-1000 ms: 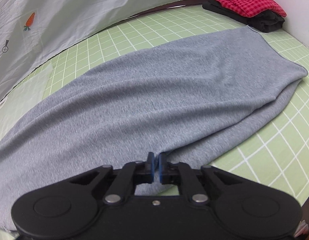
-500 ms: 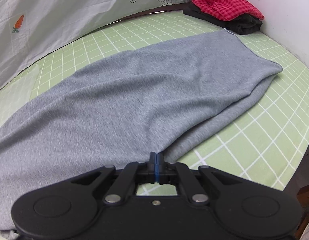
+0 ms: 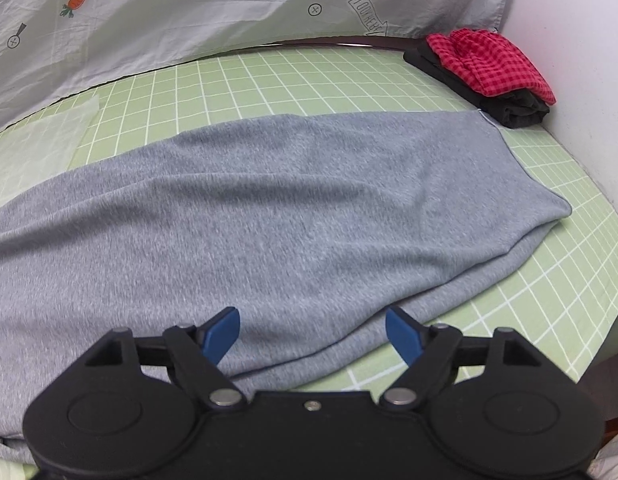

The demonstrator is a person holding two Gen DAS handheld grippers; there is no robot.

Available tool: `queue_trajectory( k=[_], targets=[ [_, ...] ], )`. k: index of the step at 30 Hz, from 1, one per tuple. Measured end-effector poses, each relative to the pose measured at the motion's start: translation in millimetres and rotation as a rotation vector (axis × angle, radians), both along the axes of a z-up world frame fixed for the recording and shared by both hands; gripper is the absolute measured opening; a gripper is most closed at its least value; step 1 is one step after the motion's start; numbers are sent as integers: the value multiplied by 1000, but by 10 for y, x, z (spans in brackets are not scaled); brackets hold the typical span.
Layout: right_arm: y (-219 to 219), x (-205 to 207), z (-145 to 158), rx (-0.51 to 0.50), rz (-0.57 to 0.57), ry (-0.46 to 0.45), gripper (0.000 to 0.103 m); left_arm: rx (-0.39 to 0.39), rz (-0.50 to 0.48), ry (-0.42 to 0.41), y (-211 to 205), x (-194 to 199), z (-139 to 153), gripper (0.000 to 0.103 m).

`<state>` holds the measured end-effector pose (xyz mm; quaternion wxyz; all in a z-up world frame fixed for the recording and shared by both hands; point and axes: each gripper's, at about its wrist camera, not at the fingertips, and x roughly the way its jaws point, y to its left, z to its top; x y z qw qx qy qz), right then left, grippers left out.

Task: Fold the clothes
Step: 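Grasp the waistband with the left gripper and fold it over the legs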

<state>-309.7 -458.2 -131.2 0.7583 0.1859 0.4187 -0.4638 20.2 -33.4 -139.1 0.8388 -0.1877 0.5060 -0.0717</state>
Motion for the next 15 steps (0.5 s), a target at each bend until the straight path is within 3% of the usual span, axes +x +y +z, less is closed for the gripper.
queue_trajectory(
  k=[6,8,11,13,15],
  targets=[
    [55,-29,38,-21,12,19,81,44,31,-5,-33,89,-125,98],
    [60,-44,51,-23,14,25,81,73,28,-32,-41,84,-114,86],
    [56,-61,63,-27,22,36,81,73,33,-52,-25,92,-109,53],
    [47,-80,56,-22,32,41,81,29,34,-56,6,95,-112,32],
    [29,-106,52,-18,41,43,81,21,18,-74,-19,71,-57,25]
  ],
)
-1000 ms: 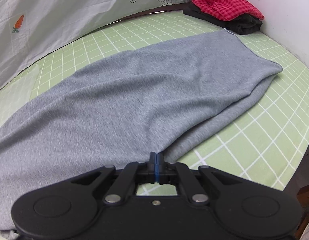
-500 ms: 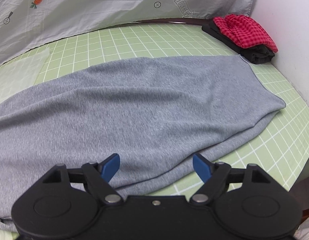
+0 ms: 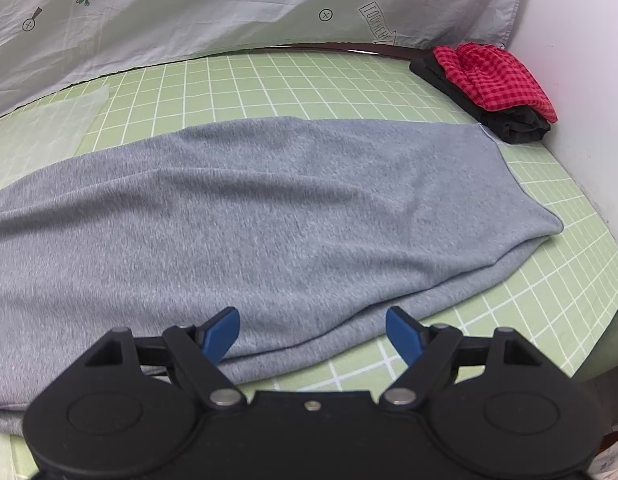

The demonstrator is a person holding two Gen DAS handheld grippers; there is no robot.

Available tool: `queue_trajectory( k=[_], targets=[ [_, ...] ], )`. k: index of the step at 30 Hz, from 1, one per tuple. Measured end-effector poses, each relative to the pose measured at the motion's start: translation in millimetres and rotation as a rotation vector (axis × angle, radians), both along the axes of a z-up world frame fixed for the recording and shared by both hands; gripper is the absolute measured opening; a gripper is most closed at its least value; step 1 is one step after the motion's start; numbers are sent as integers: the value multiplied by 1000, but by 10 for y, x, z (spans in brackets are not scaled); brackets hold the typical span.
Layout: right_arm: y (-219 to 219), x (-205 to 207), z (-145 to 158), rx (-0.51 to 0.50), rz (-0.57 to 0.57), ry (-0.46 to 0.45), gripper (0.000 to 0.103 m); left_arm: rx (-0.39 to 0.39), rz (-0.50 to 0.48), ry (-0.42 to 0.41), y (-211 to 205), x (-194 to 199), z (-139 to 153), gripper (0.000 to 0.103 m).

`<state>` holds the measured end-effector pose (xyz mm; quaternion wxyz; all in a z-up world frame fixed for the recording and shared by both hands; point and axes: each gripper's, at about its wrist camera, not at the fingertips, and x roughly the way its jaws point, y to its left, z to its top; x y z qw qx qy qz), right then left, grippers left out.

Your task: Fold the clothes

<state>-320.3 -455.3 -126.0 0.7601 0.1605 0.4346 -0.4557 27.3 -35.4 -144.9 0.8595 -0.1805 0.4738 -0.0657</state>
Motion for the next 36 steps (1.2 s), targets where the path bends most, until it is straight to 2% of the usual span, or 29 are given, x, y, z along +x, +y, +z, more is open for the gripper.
queue_trajectory(
  k=[4,7,10,17,18,20,21,23,24,26,28,33,36],
  targets=[
    [-61,-72,3,2,7,3,81,1,-58,-65,-167,-127,197,21],
    [-136,-150,5,5,3,-3,81,10,-142,-128,-435,-256,369,21],
    [-200,-238,-1,9,0,-7,81,33,-268,-195,-819,-423,521,21],
    [-357,-532,8,7,-41,-21,81,61,-659,-319,-1952,-1008,730,21],
    [-377,-582,7,8,-52,-22,81,79,-710,-315,-2121,-1093,682,22],
    [-412,-682,-2,13,-74,-26,81,117,-814,-303,-2453,-1260,580,33],
    [-433,-740,-8,18,-87,-30,81,150,-864,-258,-2578,-1313,484,40],
    [-464,-834,-12,25,-110,-37,81,211,-960,-173,-2815,-1418,301,43],
    [-475,-871,-12,26,-119,-41,81,201,-981,-162,-2818,-1459,280,45],
    [-489,-928,-12,23,-129,-46,81,173,-965,-179,-2723,-1474,324,55],
    [-501,-957,-30,30,-135,-50,81,146,-946,-195,-2625,-1484,369,70],
    [-491,-956,-88,52,-118,-46,81,100,-759,-175,-2269,-1266,453,71],
    [-497,-949,-88,53,-109,-45,81,197,-645,-143,-2175,-1152,348,71]
  ],
)
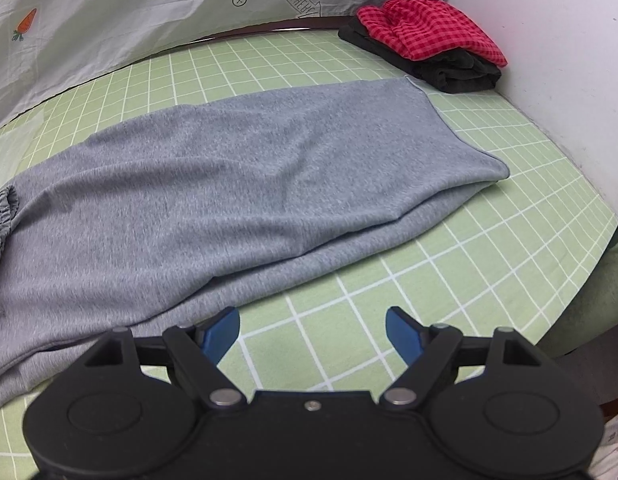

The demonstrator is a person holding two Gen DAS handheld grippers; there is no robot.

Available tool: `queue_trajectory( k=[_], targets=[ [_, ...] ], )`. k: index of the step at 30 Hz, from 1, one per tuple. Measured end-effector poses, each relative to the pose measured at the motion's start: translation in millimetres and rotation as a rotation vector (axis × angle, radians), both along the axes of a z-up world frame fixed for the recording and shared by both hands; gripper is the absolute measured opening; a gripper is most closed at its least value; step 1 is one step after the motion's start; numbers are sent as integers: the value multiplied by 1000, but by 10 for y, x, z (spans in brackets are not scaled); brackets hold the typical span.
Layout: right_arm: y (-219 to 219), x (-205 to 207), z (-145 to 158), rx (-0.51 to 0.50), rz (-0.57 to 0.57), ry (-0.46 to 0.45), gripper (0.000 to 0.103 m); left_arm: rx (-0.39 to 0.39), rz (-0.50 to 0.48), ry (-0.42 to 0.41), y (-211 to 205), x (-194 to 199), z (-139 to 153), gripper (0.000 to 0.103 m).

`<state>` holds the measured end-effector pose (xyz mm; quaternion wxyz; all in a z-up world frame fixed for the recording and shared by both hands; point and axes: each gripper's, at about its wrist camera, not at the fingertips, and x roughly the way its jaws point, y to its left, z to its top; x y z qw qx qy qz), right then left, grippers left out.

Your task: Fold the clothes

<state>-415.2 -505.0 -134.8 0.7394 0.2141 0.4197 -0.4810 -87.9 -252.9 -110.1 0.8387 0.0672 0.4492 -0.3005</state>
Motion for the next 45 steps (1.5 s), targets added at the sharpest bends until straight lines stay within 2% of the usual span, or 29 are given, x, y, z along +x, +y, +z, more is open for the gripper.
queue_trajectory(
  k=[3,6,11,14,18,21,25,29,33,36,39,45],
  targets=[
    [-12,-8,0,-1,9,1,81,64,8,13,0,54,-152,71],
    [-38,-28,1,0,15,4,81,116,-54,17,-97,-78,-258,71],
    [-124,-116,0,11,14,5,81,200,-167,-84,-403,-402,-292,76],
    [-225,-232,-22,21,11,5,82,256,-200,-136,-545,-539,-288,76],
    [-414,-395,-36,22,-12,-10,83,361,-220,-215,-709,-685,-266,79],
    [-607,-522,-31,12,-40,-28,83,420,-189,-251,-752,-729,-223,80],
    [-901,-677,-29,-3,-71,-50,84,367,-106,-239,-759,-720,-59,80],
    [-1172,-800,-50,-12,-95,-68,86,345,-79,-256,-934,-737,-21,85],
    [-1442,-895,-78,-23,-140,-100,87,340,-112,-215,-1160,-734,-189,85],
    [-1697,-917,-83,-39,-175,-129,88,373,-138,-176,-1296,-752,-392,85],
    [-1942,-861,-101,-46,-159,-147,88,382,-117,-173,-1355,-763,-446,86],
    [-2350,-630,-199,-55,-35,-149,88,317,-2,-46,-1265,-627,-462,89]
  ],
)
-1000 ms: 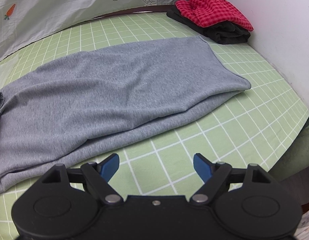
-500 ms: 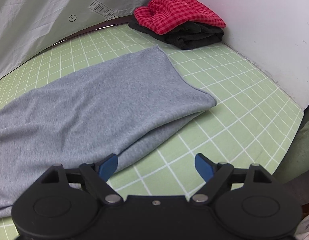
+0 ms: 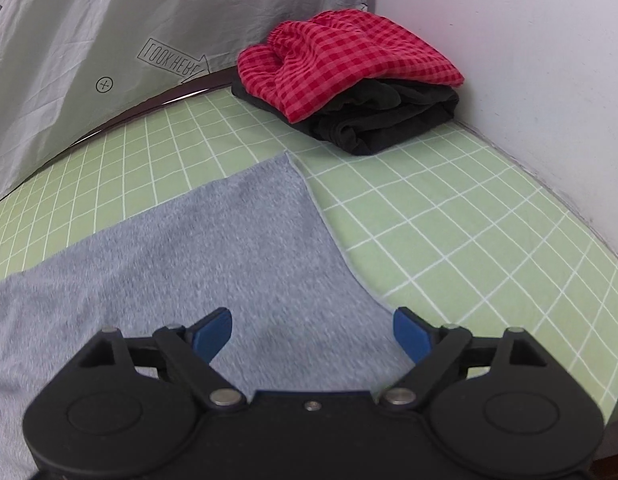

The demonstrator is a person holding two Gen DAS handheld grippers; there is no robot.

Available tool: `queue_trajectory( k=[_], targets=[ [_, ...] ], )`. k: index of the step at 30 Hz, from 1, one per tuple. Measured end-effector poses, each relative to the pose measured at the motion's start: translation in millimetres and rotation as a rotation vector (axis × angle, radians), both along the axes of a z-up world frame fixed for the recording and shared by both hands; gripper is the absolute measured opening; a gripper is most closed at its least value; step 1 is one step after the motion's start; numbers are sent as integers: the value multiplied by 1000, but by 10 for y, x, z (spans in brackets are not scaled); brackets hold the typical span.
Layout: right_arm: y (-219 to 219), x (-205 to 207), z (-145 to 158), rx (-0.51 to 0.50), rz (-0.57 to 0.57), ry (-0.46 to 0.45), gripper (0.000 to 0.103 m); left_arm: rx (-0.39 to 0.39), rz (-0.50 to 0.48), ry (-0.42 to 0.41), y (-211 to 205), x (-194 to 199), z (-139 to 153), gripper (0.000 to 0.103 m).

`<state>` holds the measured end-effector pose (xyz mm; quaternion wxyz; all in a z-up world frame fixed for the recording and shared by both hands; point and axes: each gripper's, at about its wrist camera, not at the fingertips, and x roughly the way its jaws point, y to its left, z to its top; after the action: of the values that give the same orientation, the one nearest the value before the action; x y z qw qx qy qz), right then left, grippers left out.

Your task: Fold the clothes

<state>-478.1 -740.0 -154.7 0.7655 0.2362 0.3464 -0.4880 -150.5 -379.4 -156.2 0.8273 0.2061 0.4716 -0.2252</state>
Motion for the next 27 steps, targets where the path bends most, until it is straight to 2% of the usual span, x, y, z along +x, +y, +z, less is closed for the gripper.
queue_trajectory(
  k=[3,9,13,16,18,21,23,24,25,26,27],
  targets=[
    [-238,109,-74,17,64,-20,89,6,43,18,4,34,-23,96],
    [-480,241,-174,23,171,2,90,42,56,18,-54,24,-6,97],
    [-531,258,-243,32,219,-3,99,55,78,27,-65,38,-5,100],
    [-497,267,-243,25,237,10,99,72,78,29,-93,42,0,101],
    [-483,282,-225,29,238,13,95,92,65,23,-129,35,5,102],
    [-407,318,-177,24,258,4,74,120,47,14,-181,25,12,102],
    [-336,338,-155,19,275,-8,50,124,42,16,-191,24,14,102],
    [-299,351,-147,20,280,-20,43,125,41,17,-194,25,15,102],
    [-269,360,-140,24,282,-30,25,121,45,23,-186,34,16,102],
    [-237,375,-136,33,282,-44,14,113,52,33,-171,48,15,102],
    [-194,405,-131,32,277,-40,14,106,55,40,-148,83,9,102]
  ],
)
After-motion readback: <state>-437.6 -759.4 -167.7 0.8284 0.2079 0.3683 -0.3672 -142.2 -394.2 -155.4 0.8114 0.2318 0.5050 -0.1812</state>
